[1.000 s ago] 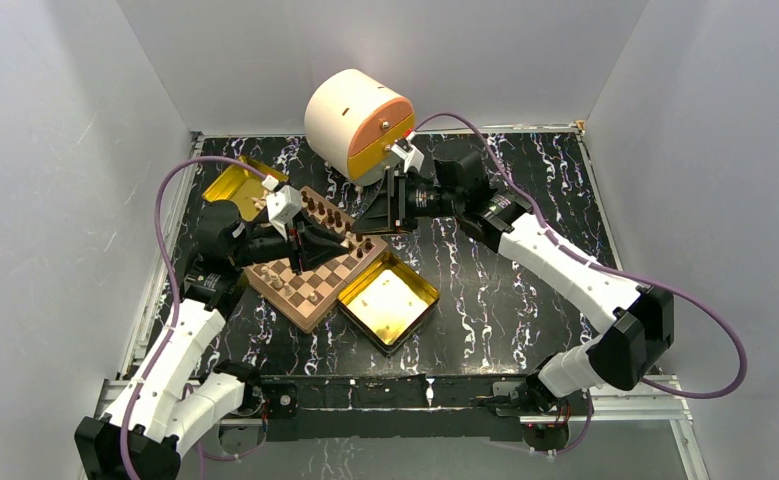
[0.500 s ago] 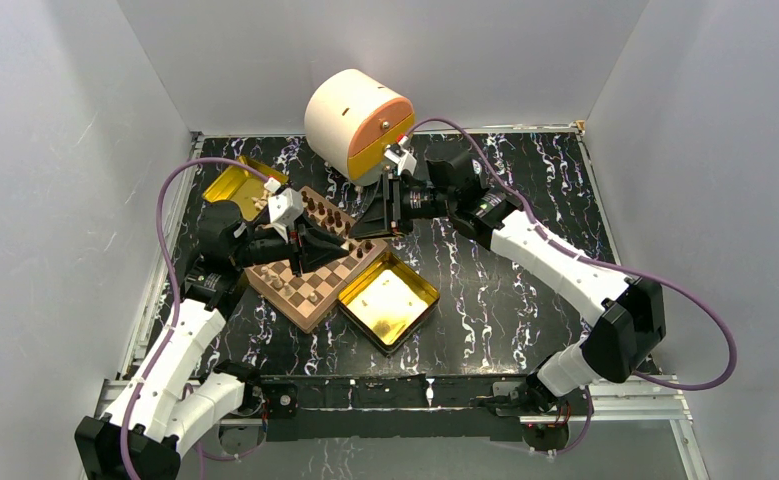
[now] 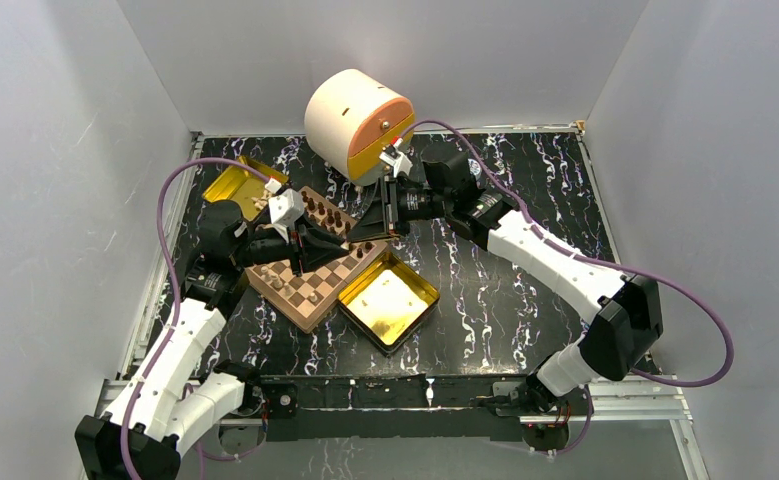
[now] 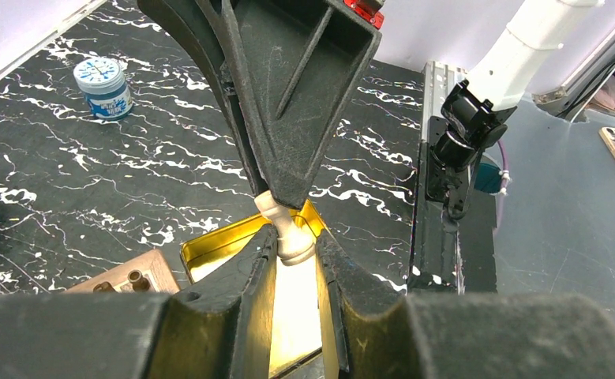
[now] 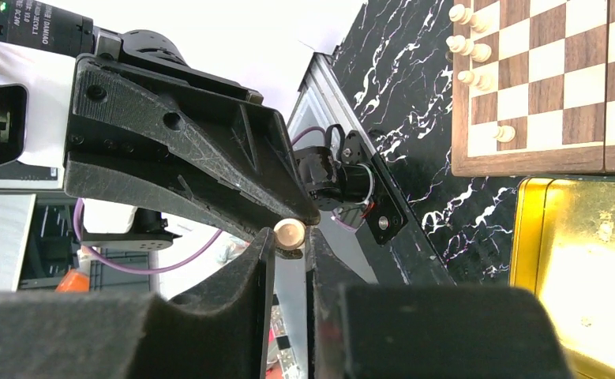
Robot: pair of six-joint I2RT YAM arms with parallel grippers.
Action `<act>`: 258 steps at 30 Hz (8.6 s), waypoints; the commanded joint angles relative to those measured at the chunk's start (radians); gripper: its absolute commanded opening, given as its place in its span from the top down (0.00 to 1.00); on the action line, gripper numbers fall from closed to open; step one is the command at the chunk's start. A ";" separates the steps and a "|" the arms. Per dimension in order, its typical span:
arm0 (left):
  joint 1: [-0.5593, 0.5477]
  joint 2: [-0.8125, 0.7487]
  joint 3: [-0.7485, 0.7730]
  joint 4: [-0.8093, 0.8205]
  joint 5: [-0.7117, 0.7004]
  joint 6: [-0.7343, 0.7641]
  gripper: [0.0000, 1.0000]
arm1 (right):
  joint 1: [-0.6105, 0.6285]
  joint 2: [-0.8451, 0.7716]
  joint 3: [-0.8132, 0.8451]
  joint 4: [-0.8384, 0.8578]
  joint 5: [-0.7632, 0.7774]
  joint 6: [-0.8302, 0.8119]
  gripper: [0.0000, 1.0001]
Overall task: Set up the chess pieces on the board
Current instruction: Place the chess piece on the chessboard, then adjust the chess piece on the chessboard.
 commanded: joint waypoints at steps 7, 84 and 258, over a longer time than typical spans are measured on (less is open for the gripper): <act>-0.007 -0.016 0.004 -0.038 -0.038 0.056 0.85 | 0.005 -0.035 -0.031 0.096 0.053 -0.018 0.88; 0.004 0.187 0.513 -0.728 -1.562 -0.681 0.06 | 0.548 0.458 -0.157 0.613 0.964 -0.719 0.86; -0.108 0.660 0.157 -0.761 -1.221 0.079 1.00 | 0.559 -0.433 -0.426 0.248 1.143 -0.588 0.51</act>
